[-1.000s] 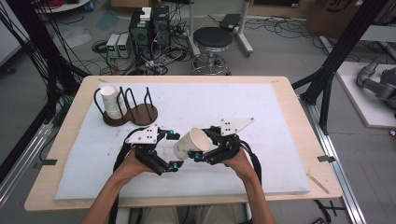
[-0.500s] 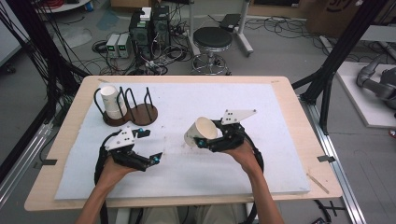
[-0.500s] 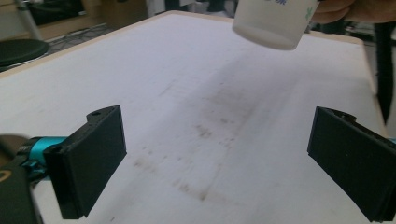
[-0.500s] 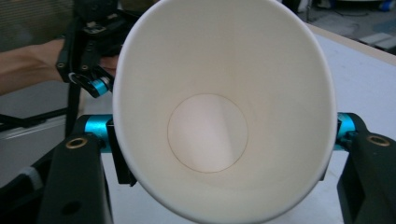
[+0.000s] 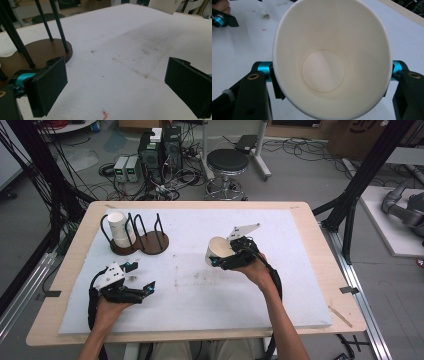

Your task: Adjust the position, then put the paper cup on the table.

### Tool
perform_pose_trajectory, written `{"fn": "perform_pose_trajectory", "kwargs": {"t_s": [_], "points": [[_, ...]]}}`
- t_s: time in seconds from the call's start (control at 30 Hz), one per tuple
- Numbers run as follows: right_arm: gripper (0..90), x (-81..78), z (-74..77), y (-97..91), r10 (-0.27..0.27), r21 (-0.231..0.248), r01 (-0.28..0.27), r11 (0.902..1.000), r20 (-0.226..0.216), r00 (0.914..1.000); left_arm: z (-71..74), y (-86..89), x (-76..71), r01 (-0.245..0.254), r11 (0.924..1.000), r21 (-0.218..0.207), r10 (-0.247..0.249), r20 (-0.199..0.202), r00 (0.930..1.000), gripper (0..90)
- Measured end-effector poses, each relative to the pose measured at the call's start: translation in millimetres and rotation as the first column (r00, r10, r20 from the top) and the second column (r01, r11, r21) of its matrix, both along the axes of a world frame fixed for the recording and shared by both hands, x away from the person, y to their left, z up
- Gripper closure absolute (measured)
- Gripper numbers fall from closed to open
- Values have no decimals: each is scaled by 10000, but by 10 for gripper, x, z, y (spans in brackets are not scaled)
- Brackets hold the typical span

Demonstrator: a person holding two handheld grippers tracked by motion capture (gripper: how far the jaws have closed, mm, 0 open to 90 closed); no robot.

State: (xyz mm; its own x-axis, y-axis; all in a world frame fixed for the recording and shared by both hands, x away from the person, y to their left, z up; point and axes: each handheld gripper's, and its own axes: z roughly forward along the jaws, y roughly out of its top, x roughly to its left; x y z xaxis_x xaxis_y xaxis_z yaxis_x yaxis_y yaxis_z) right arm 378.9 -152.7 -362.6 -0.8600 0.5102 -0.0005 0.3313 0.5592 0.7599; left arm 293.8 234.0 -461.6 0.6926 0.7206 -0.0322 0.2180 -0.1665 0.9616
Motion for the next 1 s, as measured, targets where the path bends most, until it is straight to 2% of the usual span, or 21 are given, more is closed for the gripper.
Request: {"fn": "perform_pose_trajectory", "kwargs": {"t_s": [0.23,0.33,0.77,1.0], "points": [[315,60,39,12,-154,-316,155,9994,20,9999,-32,43,6,-125,9993,-355,122,-77,9999,44],[316,66,41,5,-250,-313,249,9992,-35,9997,-31,30,3,-102,9997,-207,101,-62,9999,44],[318,136,24,24,-455,-416,450,9981,-113,9989,-31,24,15,-173,9997,-155,170,-172,9997,44],[320,230,-2,44,-830,-752,826,9937,-24,9965,-31,19,13,-189,9998,-99,187,-163,9997,44]]}}
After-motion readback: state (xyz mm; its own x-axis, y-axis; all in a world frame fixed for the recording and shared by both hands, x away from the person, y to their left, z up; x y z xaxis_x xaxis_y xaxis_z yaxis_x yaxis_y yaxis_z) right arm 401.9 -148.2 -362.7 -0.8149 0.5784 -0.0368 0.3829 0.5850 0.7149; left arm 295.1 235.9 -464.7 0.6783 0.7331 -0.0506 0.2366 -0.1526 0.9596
